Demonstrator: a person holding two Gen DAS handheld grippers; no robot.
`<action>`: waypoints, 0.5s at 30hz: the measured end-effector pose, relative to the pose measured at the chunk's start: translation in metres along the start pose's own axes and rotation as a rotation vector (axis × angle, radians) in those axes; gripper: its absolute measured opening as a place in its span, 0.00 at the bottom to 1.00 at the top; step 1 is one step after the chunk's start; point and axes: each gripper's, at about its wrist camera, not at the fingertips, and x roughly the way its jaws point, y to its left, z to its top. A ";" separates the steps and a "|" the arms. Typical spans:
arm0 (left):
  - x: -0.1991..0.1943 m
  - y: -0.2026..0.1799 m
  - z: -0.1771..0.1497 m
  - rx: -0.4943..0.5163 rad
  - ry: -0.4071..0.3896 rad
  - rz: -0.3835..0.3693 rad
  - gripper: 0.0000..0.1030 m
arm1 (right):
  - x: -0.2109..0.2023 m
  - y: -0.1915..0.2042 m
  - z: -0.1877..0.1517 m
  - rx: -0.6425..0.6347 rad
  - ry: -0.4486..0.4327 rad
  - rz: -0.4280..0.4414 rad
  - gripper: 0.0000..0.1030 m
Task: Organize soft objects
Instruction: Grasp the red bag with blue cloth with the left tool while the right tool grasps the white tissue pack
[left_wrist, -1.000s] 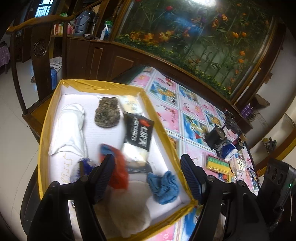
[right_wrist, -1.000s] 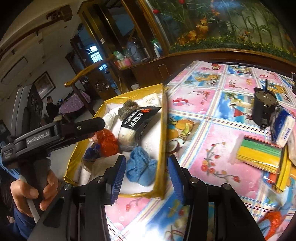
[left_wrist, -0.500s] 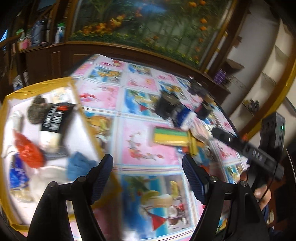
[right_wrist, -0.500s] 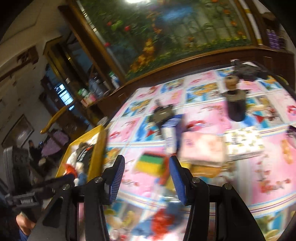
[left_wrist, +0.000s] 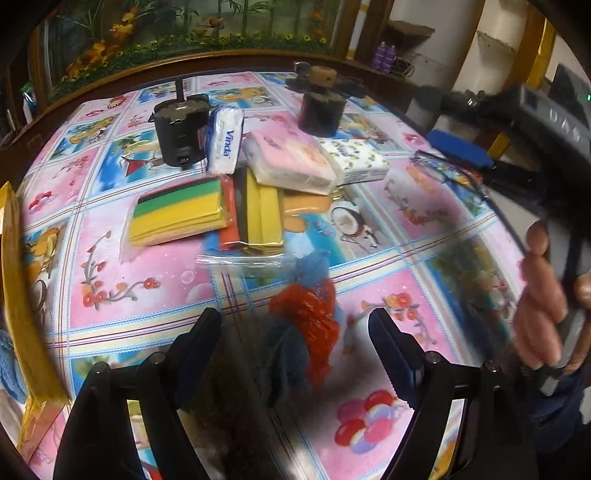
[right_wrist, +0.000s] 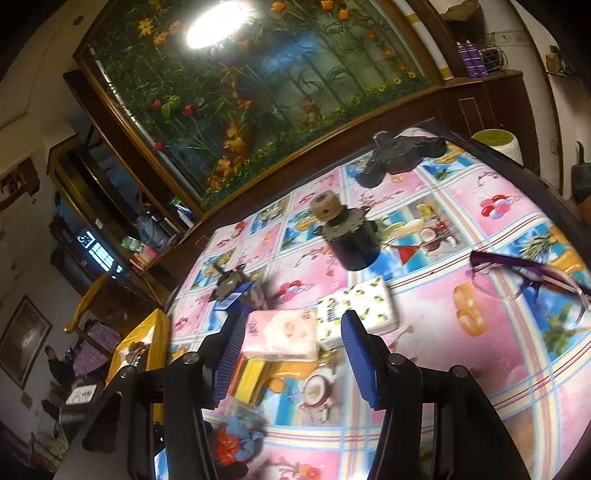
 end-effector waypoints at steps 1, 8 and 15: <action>0.002 0.000 -0.002 0.004 -0.006 0.008 0.67 | 0.001 -0.003 0.004 -0.007 0.002 -0.012 0.56; -0.005 0.017 -0.010 -0.053 -0.034 0.024 0.40 | 0.058 -0.025 0.046 -0.081 0.152 -0.066 0.61; -0.011 0.030 -0.019 -0.088 -0.043 0.052 0.40 | 0.114 -0.036 0.041 -0.137 0.289 -0.048 0.61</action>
